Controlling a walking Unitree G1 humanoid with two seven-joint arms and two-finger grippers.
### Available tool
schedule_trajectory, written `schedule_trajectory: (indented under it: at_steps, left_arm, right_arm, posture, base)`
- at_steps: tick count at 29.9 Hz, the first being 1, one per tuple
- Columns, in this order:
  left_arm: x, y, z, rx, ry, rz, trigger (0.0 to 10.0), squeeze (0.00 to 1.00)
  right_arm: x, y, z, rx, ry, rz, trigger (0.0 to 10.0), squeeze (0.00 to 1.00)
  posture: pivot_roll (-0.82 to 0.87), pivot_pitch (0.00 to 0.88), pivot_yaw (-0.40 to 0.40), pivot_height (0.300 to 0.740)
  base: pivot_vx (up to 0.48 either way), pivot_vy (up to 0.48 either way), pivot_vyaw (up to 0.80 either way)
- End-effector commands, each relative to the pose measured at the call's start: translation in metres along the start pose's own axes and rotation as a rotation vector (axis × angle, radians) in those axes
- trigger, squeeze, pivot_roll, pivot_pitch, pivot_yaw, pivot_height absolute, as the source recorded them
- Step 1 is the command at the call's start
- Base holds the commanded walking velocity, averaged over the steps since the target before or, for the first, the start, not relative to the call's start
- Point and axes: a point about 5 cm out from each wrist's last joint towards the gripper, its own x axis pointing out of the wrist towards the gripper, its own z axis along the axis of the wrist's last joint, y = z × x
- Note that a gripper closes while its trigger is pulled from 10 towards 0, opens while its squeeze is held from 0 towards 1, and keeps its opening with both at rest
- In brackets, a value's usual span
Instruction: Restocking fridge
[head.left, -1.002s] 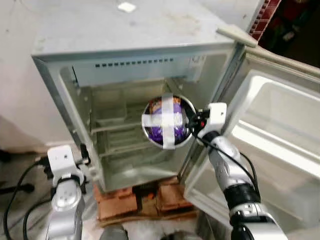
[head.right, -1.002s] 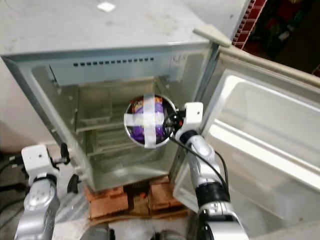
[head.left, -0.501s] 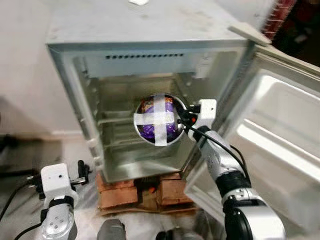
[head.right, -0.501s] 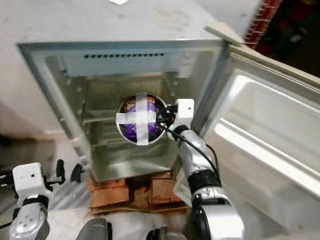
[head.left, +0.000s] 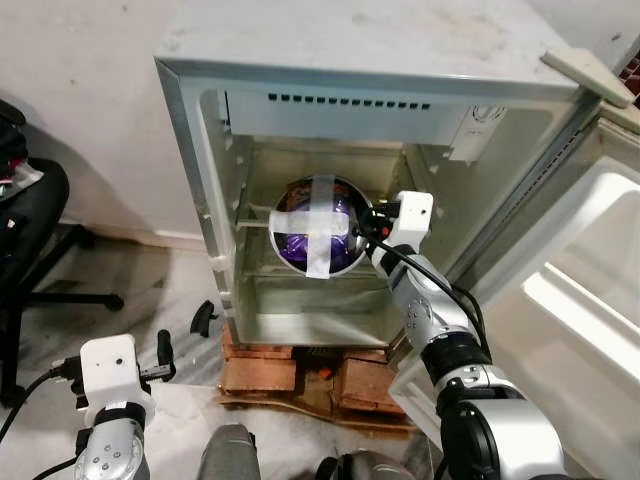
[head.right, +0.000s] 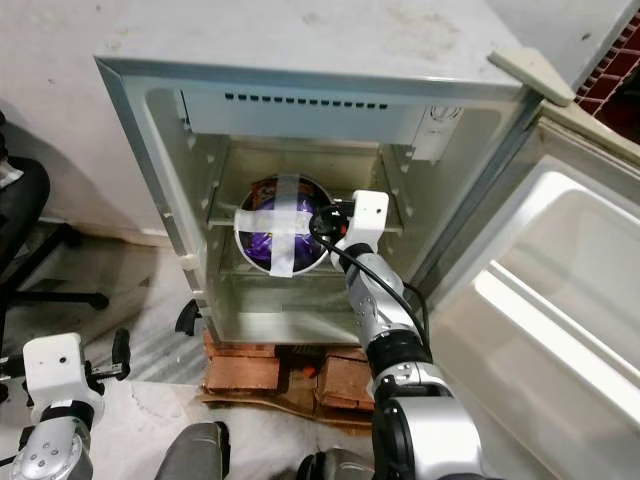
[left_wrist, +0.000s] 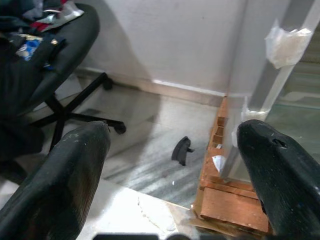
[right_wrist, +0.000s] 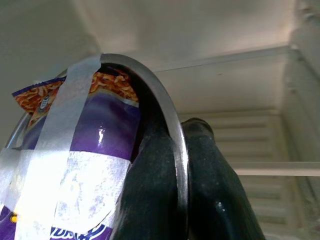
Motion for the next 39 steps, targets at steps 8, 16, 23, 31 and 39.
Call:
schedule_trajectory:
  at_steps: [8,16,23,31,39]
  left_arm:
    - [-0.006,-0.01,0.015,-0.045,-0.036,-0.051,10.0,0.0]
    - [-0.023,-0.013,0.024,-0.052,-0.038,-0.084,10.0,0.0]
    - [-0.043,-0.011,0.028,-0.07,-0.009,-0.058,10.0,0.0]
    - [-0.066,-0.009,0.028,-0.089,0.038,-0.036,10.0,0.0]
    - [-0.079,-0.01,0.029,-0.118,0.074,-0.011,10.0,0.0]
  right_arm:
    - [0.013,-0.013,0.024,0.106,-0.062,-0.226,10.0,0.0]
    - [0.02,-0.014,0.028,0.219,-0.015,-0.349,10.0,0.0]
    - [0.028,0.0,0.029,0.313,0.035,-0.38,10.0,0.0]
    - [0.033,0.003,0.044,0.499,-0.009,-0.433,10.0,0.0]
    - [0.042,0.016,0.07,0.865,-0.109,-0.378,10.0,0.0]
  posture:
    - [0.26,0.167,-0.118,0.74]
    - [0.31,0.254,-0.132,0.74]
    - [0.34,0.33,-0.155,0.74]
    - [0.38,0.39,-0.169,0.74]
    - [0.41,0.405,-0.173,0.74]
  base:
    - [0.0,0.0,0.0]
    - [0.0,0.0,0.0]
    - [0.0,0.0,0.0]
    - [0.0,0.0,0.0]
    - [0.0,0.0,0.0]
